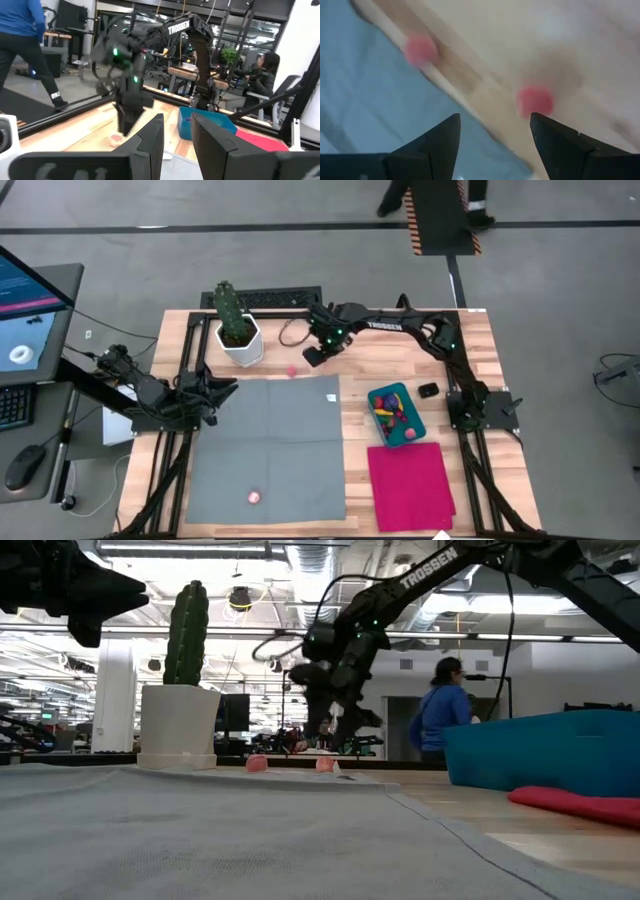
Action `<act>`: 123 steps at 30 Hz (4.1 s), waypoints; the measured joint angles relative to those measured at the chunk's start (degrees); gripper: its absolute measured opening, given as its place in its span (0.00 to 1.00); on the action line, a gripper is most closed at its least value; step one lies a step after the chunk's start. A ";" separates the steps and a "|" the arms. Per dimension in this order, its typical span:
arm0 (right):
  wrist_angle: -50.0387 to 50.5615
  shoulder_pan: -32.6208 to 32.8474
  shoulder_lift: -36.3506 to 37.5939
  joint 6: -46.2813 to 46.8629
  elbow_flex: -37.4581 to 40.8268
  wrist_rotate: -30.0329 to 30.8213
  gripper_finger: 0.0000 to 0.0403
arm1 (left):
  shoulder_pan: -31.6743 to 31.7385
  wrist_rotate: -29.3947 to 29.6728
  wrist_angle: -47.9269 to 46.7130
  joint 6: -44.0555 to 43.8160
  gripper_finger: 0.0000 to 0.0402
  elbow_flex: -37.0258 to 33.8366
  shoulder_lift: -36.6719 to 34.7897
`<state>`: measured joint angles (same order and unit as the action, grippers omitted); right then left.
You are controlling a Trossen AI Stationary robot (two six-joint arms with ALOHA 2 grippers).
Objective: Pick and placing Produce into tupperware
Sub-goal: Put the pink peach into the blue bin
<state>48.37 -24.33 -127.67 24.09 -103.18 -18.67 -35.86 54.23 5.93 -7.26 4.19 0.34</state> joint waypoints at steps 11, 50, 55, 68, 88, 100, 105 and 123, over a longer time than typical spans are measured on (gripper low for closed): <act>0.67 -0.53 -1.07 0.55 0.22 0.50 0.66 | 0.00 -1.30 -0.07 0.40 0.22 0.00 -0.02; 15.31 0.95 -0.99 -30.99 -3.47 12.60 0.66 | 0.00 -4.26 -3.45 -2.51 0.22 0.00 0.00; 16.19 0.93 -1.01 -32.34 -3.47 14.73 0.66 | 0.00 -3.91 -3.39 -2.50 0.22 0.00 0.00; 9.47 4.19 -1.03 -27.10 -9.80 10.34 0.66 | 0.00 -3.43 -3.58 -2.49 0.22 0.00 0.00; -8.04 11.24 -1.07 -6.55 -9.79 5.42 0.66 | 0.00 -5.92 -5.33 -4.02 0.22 0.00 0.02; -9.73 17.47 -1.07 -6.78 -9.77 6.35 0.66 | -0.02 -7.81 -5.29 -5.71 0.22 0.00 0.02; -9.66 21.06 -1.07 -10.89 -9.77 13.04 0.66 | 0.00 -8.69 -5.35 -5.78 0.22 0.00 0.02; -19.20 14.39 -1.03 -5.77 -2.54 5.22 0.66 | 0.02 -9.63 1.04 -5.57 0.22 0.00 0.01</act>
<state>29.18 -9.94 -128.70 18.32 -105.72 -13.45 -35.83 44.60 6.98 -12.82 4.19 0.35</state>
